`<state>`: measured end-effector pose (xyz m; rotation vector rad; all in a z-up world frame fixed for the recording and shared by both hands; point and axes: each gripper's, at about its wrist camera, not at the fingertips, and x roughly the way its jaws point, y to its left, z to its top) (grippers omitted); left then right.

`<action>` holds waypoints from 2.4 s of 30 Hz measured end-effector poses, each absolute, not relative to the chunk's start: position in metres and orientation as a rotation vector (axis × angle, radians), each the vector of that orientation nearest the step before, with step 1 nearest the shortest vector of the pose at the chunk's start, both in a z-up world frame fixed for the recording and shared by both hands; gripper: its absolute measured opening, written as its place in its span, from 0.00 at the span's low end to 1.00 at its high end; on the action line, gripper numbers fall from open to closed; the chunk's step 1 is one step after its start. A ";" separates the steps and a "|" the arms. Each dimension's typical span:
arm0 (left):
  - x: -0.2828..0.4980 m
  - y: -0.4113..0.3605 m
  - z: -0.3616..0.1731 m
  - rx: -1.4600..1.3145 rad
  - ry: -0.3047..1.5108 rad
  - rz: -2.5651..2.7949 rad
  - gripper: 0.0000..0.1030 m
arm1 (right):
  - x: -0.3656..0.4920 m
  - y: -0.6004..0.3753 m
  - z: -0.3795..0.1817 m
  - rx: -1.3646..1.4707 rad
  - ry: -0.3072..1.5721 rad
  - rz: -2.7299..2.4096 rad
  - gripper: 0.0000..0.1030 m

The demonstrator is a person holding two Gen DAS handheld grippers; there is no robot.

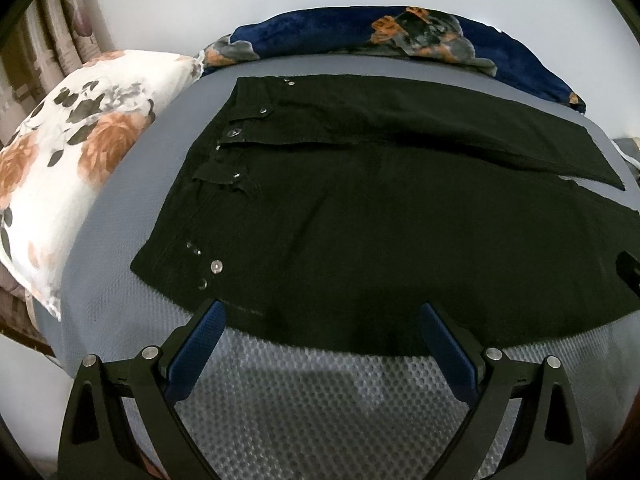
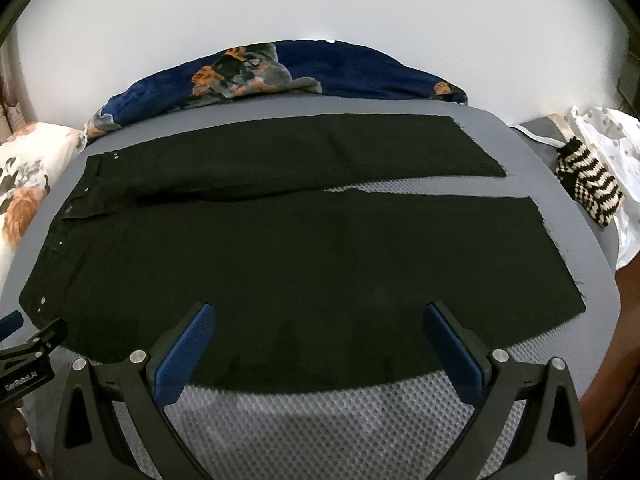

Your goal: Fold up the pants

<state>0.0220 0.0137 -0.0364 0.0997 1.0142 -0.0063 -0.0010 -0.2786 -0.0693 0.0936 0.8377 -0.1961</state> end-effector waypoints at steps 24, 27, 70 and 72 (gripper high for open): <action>0.256 0.175 -0.026 -0.309 1.007 -0.121 0.59 | 0.204 -0.258 -0.063 0.284 0.735 0.231 1.00; 0.282 0.187 -0.037 -0.391 1.020 -0.180 0.58 | 0.233 -0.252 -0.069 0.293 0.751 0.251 1.00; 0.418 0.154 -0.093 -0.652 1.094 -0.446 0.09 | 0.294 -0.246 -0.128 0.276 0.797 0.260 1.00; 0.410 0.156 -0.080 -0.636 1.061 -0.463 0.09 | 0.294 -0.245 -0.126 0.248 0.819 0.253 1.00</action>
